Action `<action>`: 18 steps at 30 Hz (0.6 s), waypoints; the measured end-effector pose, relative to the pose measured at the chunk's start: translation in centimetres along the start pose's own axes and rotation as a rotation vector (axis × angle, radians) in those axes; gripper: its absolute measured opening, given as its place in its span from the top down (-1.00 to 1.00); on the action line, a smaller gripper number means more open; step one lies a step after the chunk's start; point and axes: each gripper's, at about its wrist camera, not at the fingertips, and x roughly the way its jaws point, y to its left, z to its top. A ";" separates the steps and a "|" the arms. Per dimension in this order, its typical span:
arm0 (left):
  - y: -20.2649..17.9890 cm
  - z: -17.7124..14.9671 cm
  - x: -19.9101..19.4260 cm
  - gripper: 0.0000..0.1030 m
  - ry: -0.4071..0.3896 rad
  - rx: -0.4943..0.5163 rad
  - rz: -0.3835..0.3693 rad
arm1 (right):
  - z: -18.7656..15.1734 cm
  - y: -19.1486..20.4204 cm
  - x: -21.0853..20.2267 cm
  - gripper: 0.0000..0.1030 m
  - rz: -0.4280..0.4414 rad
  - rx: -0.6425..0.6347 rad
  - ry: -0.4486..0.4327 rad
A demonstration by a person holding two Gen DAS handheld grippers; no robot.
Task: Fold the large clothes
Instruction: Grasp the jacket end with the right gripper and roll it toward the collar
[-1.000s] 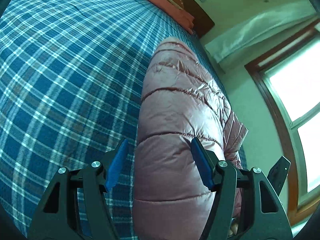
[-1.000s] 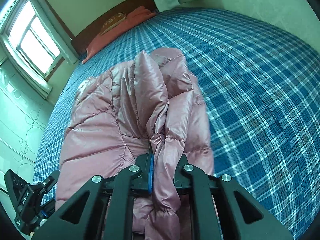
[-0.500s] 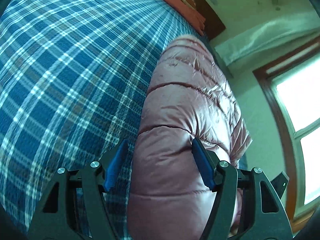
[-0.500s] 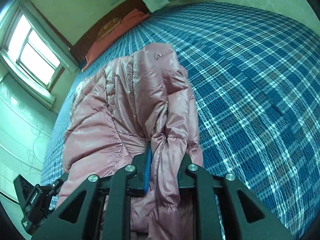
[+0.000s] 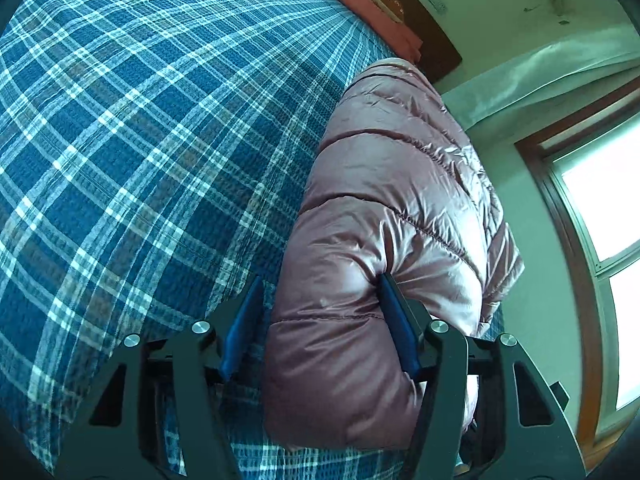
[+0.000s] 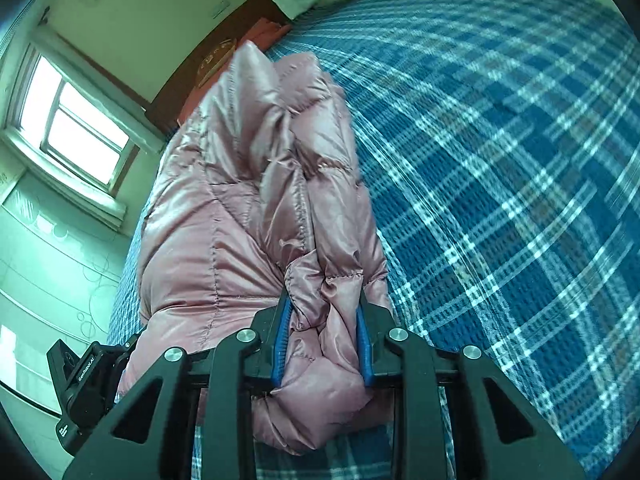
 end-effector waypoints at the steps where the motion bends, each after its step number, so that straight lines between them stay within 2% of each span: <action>1: -0.1 0.0 0.0 -0.14 -0.001 0.006 0.000 | 0.0 -0.1 -0.1 0.47 0.009 0.008 -0.004; 3: -0.2 0.3 -0.3 -0.12 0.010 0.008 -0.018 | 0.2 -0.2 -0.5 0.46 0.030 0.024 0.005; 7: -0.2 1.4 -2.5 -0.12 -0.001 -0.013 -0.041 | 1.7 0.1 -2.6 0.18 0.008 0.019 0.015; 8: -0.2 2.0 -3.1 -0.14 -0.024 -0.018 -0.052 | 2.3 0.5 -3.3 0.06 0.003 0.012 -0.005; 10: -0.4 3.4 -4.1 -0.33 -0.067 -0.021 -0.087 | 4.3 1.2 -4.2 -0.13 -0.002 -0.008 -0.050; 11: -0.7 4.2 -4.0 -0.36 -0.075 -0.020 -0.102 | 5.4 1.7 -4.4 -0.18 0.000 -0.018 -0.071; 14: -1.5 7.1 -2.1 -0.45 -0.029 -0.039 -0.132 | 8.6 2.7 -3.3 -0.18 0.038 -0.015 -0.084; 18: -2.0 9.3 1.5 -0.47 0.053 -0.117 -0.141 | 11.6 3.3 0.4 -0.19 0.086 0.029 -0.037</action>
